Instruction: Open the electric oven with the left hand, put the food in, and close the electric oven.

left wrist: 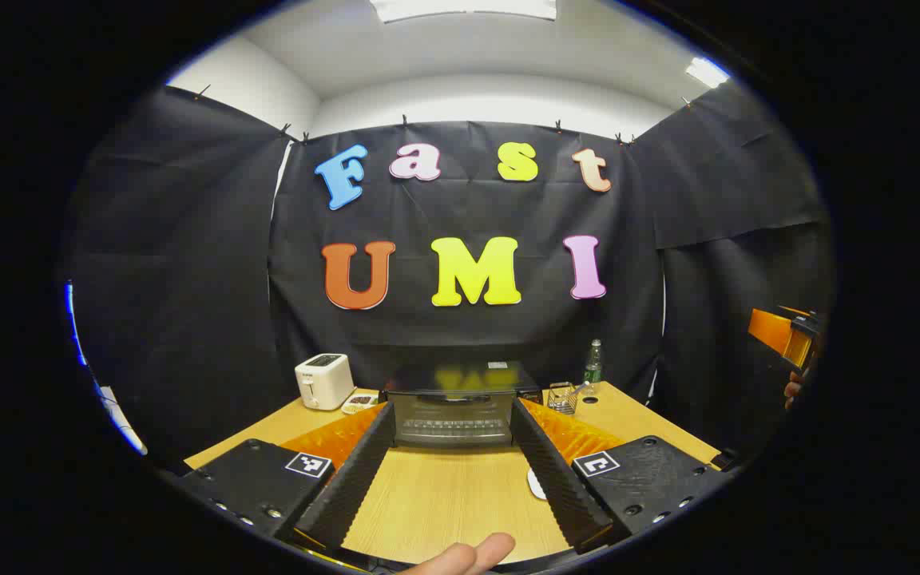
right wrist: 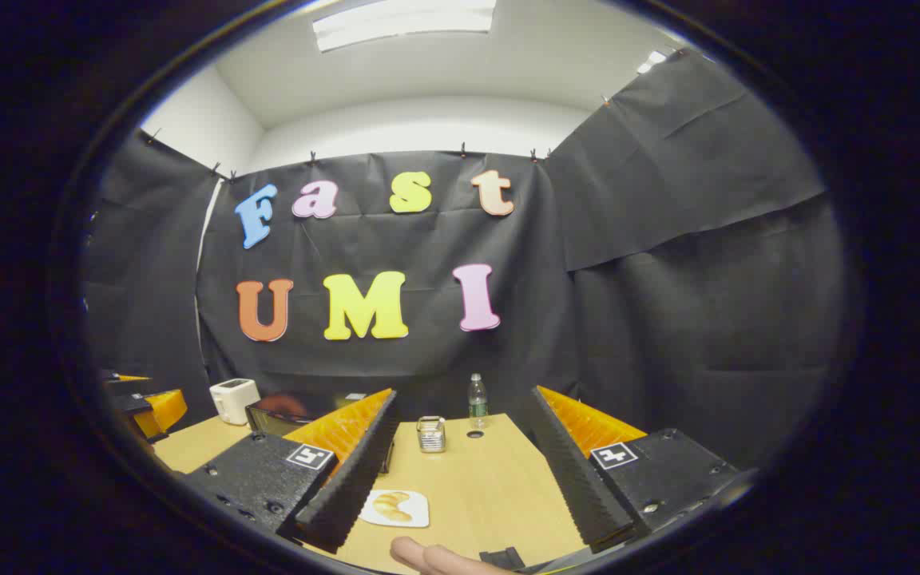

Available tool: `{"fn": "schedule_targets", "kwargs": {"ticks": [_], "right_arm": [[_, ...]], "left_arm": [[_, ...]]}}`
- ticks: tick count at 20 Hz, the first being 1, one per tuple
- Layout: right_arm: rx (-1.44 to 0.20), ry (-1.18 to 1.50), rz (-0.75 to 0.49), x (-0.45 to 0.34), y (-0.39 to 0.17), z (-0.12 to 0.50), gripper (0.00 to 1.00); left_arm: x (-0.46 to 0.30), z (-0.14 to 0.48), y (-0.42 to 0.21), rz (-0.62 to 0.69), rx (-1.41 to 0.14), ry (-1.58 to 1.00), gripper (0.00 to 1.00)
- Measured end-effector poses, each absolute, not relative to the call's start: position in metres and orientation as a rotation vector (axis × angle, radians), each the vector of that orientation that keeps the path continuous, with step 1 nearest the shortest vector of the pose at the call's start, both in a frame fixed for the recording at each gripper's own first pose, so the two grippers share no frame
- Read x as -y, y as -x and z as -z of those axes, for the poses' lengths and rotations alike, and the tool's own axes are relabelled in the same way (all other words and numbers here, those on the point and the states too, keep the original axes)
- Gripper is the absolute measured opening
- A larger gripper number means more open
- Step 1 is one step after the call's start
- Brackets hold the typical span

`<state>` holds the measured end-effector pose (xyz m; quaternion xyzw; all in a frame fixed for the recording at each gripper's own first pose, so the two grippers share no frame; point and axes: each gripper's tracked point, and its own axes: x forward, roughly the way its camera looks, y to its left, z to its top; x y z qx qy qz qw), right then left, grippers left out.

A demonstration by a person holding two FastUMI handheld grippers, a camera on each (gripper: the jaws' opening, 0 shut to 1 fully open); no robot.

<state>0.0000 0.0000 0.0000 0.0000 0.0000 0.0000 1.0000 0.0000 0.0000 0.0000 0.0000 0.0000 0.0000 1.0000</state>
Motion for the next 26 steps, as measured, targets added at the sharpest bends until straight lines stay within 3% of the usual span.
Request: {"fn": "schedule_targets", "kwargs": {"ticks": [15,26], "right_arm": [[-0.048,0.028,-0.003,0.047,-0.035,0.052,1.0],[-0.085,-0.027,-0.076,0.03,-0.08,0.089,1.0]], "left_arm": [[0.004,-0.002,-0.044,-0.07,0.053,-0.01,0.94],[-0.011,0.011,-0.184,-0.073,0.002,0.027,0.94]]}}
